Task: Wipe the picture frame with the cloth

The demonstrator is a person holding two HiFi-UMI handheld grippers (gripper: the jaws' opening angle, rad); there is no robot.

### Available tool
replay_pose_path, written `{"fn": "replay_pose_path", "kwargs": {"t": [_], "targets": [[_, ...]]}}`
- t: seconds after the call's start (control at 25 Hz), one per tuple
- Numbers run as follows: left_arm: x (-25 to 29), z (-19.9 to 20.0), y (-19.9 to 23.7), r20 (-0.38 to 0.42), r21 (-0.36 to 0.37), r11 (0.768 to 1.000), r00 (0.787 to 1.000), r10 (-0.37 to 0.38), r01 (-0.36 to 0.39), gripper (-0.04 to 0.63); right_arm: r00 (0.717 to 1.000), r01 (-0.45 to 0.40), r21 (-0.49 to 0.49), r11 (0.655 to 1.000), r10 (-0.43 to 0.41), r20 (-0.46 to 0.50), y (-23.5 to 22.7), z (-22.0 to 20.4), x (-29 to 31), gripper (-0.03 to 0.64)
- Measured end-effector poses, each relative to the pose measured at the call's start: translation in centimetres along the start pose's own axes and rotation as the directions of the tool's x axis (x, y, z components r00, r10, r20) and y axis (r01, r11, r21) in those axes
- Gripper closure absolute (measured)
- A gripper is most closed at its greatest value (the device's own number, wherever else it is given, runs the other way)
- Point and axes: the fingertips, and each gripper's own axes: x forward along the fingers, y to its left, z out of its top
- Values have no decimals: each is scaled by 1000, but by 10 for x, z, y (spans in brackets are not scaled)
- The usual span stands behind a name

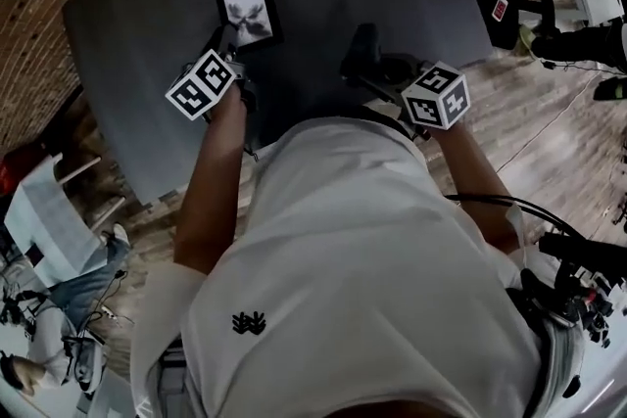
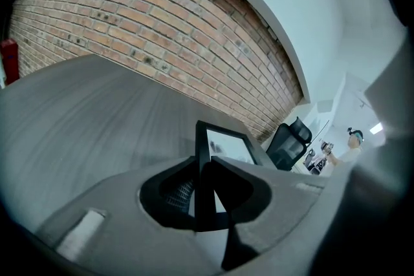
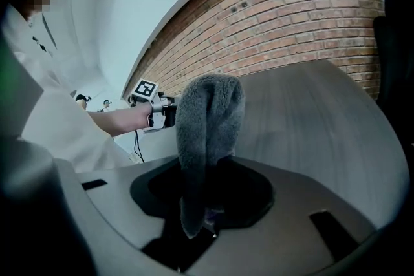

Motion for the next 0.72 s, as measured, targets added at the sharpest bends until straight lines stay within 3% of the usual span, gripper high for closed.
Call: {"fn": "replay_pose_path", "kwargs": {"t": [0.32, 0.72], "targets": [[51, -15, 11, -46, -14, 994, 993, 111, -112, 520, 1000, 20, 24, 1000, -20, 17, -23, -6, -20, 476], [107, -25, 7, -48, 45, 969, 968, 247, -245, 520, 1000, 14, 61, 998, -14, 3, -68, -21, -51, 476]]}}
